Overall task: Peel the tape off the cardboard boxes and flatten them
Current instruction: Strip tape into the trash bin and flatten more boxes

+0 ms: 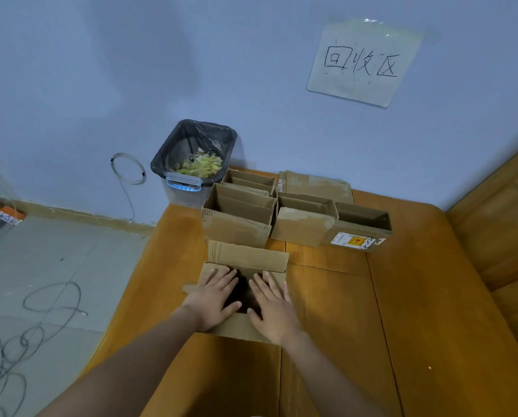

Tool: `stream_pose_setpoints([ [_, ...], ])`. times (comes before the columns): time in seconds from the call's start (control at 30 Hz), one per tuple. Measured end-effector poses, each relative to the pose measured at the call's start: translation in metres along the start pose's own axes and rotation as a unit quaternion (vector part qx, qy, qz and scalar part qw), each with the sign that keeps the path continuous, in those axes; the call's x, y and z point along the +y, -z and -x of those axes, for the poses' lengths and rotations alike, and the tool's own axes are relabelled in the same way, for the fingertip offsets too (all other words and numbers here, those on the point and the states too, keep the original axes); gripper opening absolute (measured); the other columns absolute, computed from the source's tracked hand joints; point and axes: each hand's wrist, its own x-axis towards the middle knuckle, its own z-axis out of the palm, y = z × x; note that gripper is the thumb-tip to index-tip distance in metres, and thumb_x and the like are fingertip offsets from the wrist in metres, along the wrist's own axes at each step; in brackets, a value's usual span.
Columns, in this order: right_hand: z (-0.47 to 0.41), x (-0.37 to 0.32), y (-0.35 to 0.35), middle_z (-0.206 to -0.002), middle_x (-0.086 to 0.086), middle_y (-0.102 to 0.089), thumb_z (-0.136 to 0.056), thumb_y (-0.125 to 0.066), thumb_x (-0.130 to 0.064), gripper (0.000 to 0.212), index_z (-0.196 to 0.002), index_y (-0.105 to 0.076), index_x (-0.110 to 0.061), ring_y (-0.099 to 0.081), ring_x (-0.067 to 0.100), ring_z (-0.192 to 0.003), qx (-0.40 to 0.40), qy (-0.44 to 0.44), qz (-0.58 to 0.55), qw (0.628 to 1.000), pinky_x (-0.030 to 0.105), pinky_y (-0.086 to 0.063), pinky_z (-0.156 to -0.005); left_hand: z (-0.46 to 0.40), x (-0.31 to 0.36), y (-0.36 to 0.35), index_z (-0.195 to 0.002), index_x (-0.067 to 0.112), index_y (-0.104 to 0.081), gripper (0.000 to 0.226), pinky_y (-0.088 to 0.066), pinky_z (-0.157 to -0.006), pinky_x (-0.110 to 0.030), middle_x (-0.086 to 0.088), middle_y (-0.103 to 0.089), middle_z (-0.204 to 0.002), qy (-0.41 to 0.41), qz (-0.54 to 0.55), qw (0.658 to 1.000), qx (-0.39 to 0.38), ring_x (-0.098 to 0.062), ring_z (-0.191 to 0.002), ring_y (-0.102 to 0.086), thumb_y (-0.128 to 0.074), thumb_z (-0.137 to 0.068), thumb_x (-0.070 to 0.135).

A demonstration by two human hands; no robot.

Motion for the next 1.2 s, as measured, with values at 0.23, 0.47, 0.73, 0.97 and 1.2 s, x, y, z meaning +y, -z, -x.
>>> stream_pose_setpoints([
  [0.23,0.012,0.009,0.004,-0.161,-0.009,-0.001,-0.101,-0.015,-0.053,0.061,-0.154,-0.009,-0.025,0.024,0.011,-0.142,-0.022,-0.011,0.038,0.999,0.045,0.024,-0.111,0.009,-0.008,0.002,-0.156,0.017,-0.009,0.071,0.016,-0.115,-0.036,-0.001,0.001,-0.163,0.020,-0.067,0.996,-0.047,-0.020,-0.149,0.013,-0.015,-0.099,0.060],
  [0.47,0.020,0.021,0.018,-0.159,-0.014,-0.011,-0.103,-0.021,-0.044,0.052,-0.153,-0.016,-0.029,0.013,0.002,-0.143,0.030,-0.013,-0.013,0.999,0.040,0.020,-0.114,0.021,-0.020,0.007,-0.155,0.023,-0.013,0.066,0.015,-0.113,-0.032,0.007,0.003,-0.163,0.030,-0.055,0.996,0.065,-0.015,-0.146,0.018,-0.020,-0.099,0.057],
  [0.73,0.034,0.038,0.027,-0.154,-0.011,-0.029,-0.101,-0.036,-0.025,0.047,-0.148,-0.031,-0.026,-0.015,0.005,-0.144,0.086,-0.060,-0.054,0.993,0.028,0.008,-0.115,0.045,-0.044,0.010,-0.154,0.022,-0.020,0.064,-0.003,-0.119,-0.033,0.005,-0.004,-0.163,0.141,0.037,0.982,0.124,-0.015,-0.150,0.007,-0.032,-0.100,0.054],
  [0.97,0.048,0.050,0.026,-0.159,-0.011,-0.012,-0.102,-0.035,-0.030,0.053,-0.152,-0.019,-0.025,-0.006,0.008,-0.146,0.007,-0.069,-0.035,0.997,0.033,-0.001,-0.118,0.055,-0.051,-0.001,-0.156,0.022,-0.008,0.070,-0.008,-0.120,-0.036,0.006,0.013,-0.162,0.152,0.070,0.984,0.056,-0.015,-0.148,0.013,-0.027,-0.099,0.058],
  [1.2,0.061,0.062,0.060,-0.159,-0.012,-0.013,-0.101,-0.039,-0.037,0.059,-0.153,-0.012,-0.028,-0.009,0.010,-0.146,0.001,-0.030,-0.021,0.999,0.027,-0.007,-0.115,0.063,-0.058,0.018,-0.155,0.024,-0.007,0.081,-0.007,-0.120,-0.035,0.006,0.018,-0.160,0.089,0.025,0.993,0.075,-0.012,-0.142,0.025,-0.011,-0.090,0.073],
])
